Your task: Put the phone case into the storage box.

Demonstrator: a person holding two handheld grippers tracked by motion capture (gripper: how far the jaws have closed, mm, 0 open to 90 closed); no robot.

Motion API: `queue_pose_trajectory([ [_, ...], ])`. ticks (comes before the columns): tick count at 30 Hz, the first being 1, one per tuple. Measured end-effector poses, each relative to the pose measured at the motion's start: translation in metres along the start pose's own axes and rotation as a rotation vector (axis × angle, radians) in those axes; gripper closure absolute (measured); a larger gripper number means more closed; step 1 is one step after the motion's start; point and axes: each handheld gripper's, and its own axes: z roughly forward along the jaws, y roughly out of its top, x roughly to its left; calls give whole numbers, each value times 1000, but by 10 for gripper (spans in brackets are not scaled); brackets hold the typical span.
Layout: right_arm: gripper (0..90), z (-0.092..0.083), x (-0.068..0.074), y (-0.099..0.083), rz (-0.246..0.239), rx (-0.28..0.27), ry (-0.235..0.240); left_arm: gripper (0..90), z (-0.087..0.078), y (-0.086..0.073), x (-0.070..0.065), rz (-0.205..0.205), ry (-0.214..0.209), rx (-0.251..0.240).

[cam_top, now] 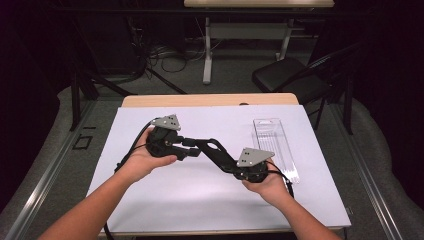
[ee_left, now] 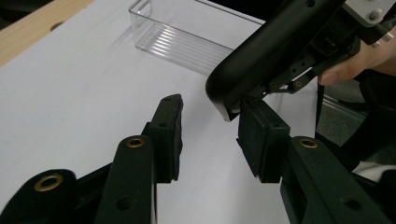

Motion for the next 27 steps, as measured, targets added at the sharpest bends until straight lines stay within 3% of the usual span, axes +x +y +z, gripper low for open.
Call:
queue_pose_trajectory([
  [2, 885, 0, 0, 0, 0, 0, 0, 607, -4, 2, 0, 11, 18, -25],
  [3, 885, 0, 0, 0, 0, 0, 0, 678, -4, 2, 0, 11, 18, -25],
  [7, 884, 1, 0, 0, 12, -13, -19, 705, -7, 3, 0, -1, 22, -64],
  [17, 885, 2, 0, 0, 12, 0, -22, 731, -9, 5, -3, 40, 67, -66],
  [27, 885, 3, 1, -1, 15, 9, -16, 773, -9, 5, -6, 74, 77, -63],
])
